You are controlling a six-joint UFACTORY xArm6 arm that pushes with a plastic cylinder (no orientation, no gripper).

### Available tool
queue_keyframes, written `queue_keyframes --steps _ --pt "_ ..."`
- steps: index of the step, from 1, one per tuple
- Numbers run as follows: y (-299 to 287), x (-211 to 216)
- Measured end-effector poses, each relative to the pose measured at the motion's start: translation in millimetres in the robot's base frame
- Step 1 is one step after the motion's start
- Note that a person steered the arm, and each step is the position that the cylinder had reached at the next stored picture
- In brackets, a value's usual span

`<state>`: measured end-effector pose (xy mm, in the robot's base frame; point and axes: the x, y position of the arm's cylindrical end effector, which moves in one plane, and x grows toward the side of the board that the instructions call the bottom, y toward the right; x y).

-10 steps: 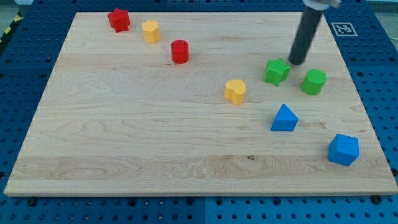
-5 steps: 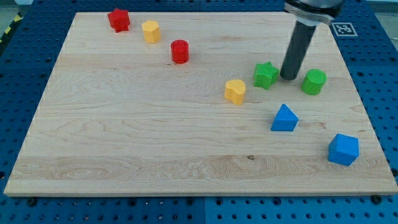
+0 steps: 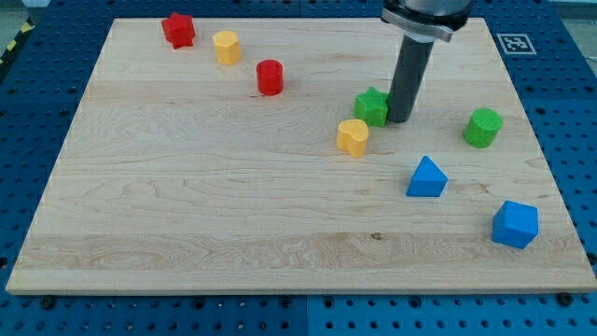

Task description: Form a diagonal line with the red circle and the green circle

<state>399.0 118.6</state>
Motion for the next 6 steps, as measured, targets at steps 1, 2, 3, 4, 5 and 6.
queue_keyframes --steps 1,2,3,4,5,6 --pt "-20 -5" --pt "-39 -8" --pt "-59 -13" --pt "-62 -18" --pt "-61 -18" --pt "-53 -5"
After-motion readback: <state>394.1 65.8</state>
